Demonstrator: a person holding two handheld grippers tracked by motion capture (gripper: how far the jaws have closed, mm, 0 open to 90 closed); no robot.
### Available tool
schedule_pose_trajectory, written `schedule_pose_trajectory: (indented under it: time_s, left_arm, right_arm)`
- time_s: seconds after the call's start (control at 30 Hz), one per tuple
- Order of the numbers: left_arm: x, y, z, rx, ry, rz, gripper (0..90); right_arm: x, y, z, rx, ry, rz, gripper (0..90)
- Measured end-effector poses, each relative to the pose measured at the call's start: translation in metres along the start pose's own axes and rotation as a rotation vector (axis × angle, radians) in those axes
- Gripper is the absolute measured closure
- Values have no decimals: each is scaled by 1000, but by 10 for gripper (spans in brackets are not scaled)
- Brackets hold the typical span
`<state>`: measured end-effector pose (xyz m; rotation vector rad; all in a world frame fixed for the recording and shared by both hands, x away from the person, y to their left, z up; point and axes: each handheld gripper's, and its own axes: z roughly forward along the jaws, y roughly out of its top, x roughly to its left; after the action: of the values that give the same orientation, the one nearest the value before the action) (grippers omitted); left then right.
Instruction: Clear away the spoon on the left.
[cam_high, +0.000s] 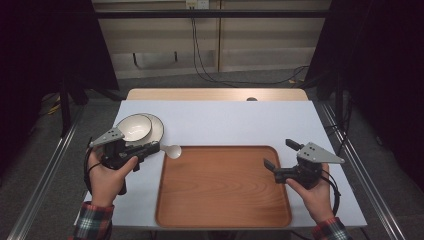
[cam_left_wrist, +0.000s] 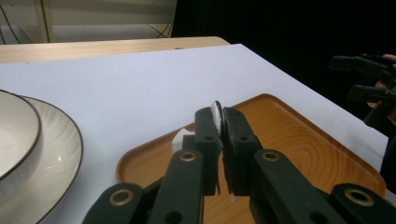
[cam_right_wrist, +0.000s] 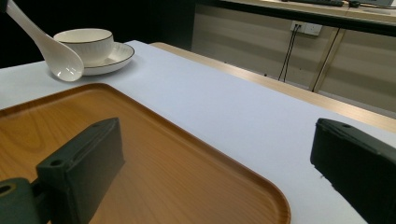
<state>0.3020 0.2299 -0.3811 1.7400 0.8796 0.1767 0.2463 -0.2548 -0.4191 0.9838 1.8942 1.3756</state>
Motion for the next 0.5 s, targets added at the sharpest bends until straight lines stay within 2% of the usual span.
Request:
schedule_pose_trajectory:
  time_s: [0.5]
  left_arm:
    - [-9,-6,7,42,-49,8,855]
  right_arm:
    - [0,-1,0,2,4,0,22]
